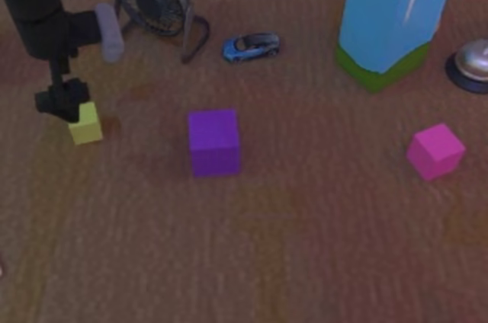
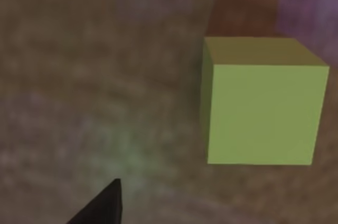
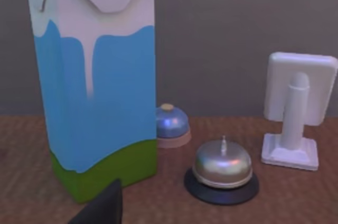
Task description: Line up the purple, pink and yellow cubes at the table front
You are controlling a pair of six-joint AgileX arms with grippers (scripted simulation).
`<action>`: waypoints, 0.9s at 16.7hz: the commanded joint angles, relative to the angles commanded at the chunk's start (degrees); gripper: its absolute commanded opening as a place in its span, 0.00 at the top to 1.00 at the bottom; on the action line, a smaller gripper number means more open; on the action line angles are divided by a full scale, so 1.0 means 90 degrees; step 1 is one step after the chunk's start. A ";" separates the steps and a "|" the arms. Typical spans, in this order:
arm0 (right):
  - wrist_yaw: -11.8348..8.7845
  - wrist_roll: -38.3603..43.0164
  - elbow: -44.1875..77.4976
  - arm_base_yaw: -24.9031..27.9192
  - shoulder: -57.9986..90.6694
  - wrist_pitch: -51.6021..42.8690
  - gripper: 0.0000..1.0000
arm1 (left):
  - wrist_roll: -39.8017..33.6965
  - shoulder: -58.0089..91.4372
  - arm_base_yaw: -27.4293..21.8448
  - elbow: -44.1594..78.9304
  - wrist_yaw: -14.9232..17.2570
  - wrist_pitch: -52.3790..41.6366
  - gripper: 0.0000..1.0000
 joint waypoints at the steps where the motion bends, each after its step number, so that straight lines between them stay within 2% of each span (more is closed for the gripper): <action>1: 0.0000 0.0000 0.0000 0.0000 0.0000 0.0000 0.00 | 0.0000 0.0000 0.0000 0.0000 0.0000 0.0000 0.00; 5: 0.0000 0.0000 0.0000 0.0000 0.0000 0.0000 0.00 | -0.0018 0.0070 -0.0018 -0.0211 0.0001 0.0262 0.00; 11: 0.0000 0.0000 0.0000 0.0000 0.0000 0.0000 0.00 | 0.0009 0.0561 0.0005 -0.1125 0.0006 0.1715 0.00; 15: 0.0000 0.0000 0.0000 0.0000 0.0000 0.0000 0.00 | 0.0015 0.0623 0.0008 -0.1230 0.0007 0.1853 0.00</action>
